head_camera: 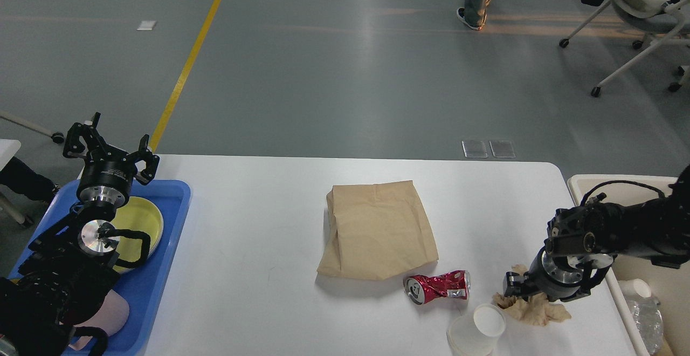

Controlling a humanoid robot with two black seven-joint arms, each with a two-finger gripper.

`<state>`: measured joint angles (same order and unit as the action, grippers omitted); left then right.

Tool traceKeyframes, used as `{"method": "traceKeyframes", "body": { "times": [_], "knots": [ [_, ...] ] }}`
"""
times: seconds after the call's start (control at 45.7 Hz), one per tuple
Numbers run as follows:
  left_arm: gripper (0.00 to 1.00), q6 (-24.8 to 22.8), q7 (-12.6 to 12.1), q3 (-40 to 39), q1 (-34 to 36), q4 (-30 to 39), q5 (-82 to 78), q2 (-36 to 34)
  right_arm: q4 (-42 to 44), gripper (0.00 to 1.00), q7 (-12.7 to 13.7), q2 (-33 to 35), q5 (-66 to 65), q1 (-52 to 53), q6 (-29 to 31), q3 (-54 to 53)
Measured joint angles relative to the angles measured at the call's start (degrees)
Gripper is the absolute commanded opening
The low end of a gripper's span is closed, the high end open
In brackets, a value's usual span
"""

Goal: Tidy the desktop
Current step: 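Close the right gripper on the crumpled tan paper, then lift the crumpled paper over the white bin and release it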

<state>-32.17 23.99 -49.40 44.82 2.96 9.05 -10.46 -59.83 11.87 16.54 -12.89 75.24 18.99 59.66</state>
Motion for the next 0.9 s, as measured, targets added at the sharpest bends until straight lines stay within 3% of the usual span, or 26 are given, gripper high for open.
{"method": "traceKeyframes", "body": {
  "times": [0.306, 0.634, 0.765, 0.896],
  "knots": [
    [0.96, 0.0, 0.0, 0.0, 0.0, 0.0, 0.0, 0.0, -6.4, 0.00, 0.0, 8.9, 0.1, 15.4, 1.3, -1.7],
    [0.96, 0.0, 0.0, 0.0, 0.0, 0.0, 0.0, 0.0, -7.2, 0.00, -0.1, 17.0, 2.7, 36.1, 13.5, -0.9],
    [0.96, 0.0, 0.0, 0.0, 0.0, 0.0, 0.0, 0.0, -4.5, 0.00, -0.1, 17.8, 2.7, 37.4, 12.3, 0.2],
    [0.96, 0.0, 0.0, 0.0, 0.0, 0.0, 0.0, 0.0, 0.1, 0.00, -0.1, 18.1, 3.0, 30.5, 4.3, 1.6]
  ]
}}
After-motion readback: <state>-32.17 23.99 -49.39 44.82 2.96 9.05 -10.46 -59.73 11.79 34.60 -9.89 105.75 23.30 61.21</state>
